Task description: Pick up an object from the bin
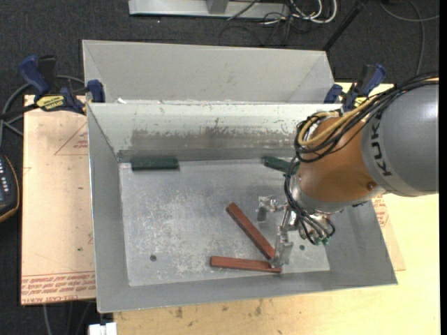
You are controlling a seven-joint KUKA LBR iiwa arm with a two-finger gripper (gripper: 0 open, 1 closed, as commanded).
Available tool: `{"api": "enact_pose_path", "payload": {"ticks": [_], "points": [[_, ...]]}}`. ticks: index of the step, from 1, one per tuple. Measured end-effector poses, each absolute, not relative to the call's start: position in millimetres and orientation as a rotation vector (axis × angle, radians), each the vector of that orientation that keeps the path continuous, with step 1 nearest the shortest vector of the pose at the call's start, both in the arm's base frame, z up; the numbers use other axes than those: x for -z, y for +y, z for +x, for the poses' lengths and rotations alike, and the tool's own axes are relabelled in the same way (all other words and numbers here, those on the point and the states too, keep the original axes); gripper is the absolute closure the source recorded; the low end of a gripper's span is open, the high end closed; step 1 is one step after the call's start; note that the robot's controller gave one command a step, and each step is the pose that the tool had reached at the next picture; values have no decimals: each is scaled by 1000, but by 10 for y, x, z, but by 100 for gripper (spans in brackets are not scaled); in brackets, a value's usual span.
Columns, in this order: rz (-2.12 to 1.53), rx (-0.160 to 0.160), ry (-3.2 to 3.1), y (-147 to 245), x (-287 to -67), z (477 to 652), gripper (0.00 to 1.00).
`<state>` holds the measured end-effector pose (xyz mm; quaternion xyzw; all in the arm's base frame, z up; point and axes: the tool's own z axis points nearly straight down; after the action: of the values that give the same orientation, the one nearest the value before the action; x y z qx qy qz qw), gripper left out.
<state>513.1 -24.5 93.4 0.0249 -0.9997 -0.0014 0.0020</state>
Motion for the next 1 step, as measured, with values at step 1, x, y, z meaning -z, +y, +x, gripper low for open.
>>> {"api": "enact_pose_path", "payload": {"ticks": [1], "points": [[-488, 2, -3103, -111, -737, 5030, 0]]}}
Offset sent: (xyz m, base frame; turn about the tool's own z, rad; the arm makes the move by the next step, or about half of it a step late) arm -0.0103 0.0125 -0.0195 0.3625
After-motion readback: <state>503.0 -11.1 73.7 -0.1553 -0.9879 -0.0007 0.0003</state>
